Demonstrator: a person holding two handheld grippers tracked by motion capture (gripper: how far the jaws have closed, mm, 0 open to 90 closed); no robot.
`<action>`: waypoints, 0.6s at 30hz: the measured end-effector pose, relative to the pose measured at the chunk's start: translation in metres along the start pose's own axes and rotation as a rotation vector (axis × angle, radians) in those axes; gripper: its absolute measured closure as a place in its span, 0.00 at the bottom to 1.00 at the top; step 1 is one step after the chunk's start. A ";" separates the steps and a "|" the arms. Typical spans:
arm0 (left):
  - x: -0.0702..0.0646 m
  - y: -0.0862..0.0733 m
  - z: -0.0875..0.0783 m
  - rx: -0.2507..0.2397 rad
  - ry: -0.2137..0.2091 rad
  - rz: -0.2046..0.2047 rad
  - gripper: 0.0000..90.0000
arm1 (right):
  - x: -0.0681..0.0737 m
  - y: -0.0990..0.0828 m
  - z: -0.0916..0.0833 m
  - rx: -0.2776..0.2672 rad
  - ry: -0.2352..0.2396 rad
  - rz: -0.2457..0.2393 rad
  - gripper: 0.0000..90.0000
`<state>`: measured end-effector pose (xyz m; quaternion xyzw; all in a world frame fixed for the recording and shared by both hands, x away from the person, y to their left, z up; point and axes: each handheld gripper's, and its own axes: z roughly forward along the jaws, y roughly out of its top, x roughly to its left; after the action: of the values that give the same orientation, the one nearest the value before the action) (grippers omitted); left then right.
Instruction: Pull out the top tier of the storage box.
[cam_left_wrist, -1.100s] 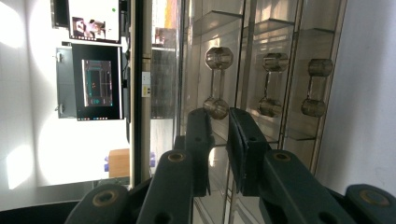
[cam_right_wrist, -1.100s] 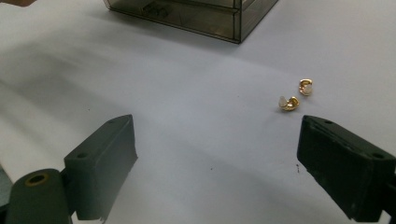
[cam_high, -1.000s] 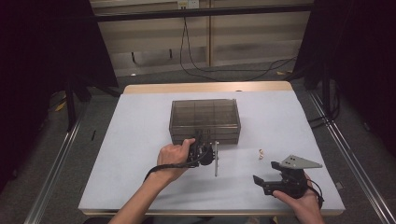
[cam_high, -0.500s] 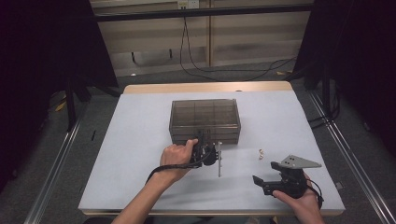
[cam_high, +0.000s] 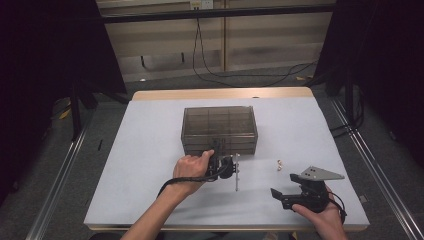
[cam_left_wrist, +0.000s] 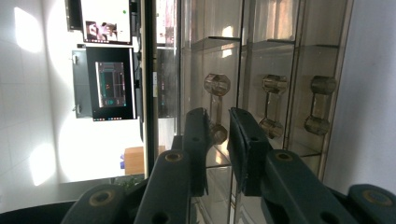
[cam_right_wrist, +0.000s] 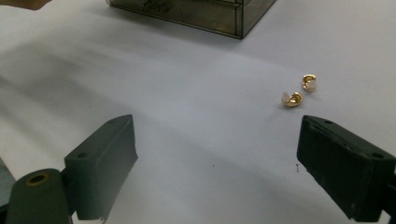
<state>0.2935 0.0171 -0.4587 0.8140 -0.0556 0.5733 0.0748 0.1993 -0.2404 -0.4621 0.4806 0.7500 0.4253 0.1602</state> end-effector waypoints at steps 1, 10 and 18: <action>0.000 -0.001 0.000 0.006 -0.014 -0.016 0.88 | 0.000 0.000 0.000 0.001 0.000 0.000 0.13; 0.000 -0.001 -0.003 -0.005 0.001 -0.006 0.89 | 0.000 0.000 0.000 0.003 0.000 0.000 0.13; -0.003 -0.001 -0.007 -0.006 0.004 -0.006 0.89 | 0.000 0.000 0.000 0.004 0.001 0.000 0.13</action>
<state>0.2868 0.0198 -0.4591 0.8129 -0.0548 0.5743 0.0792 0.1994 -0.2403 -0.4624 0.4807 0.7509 0.4241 0.1590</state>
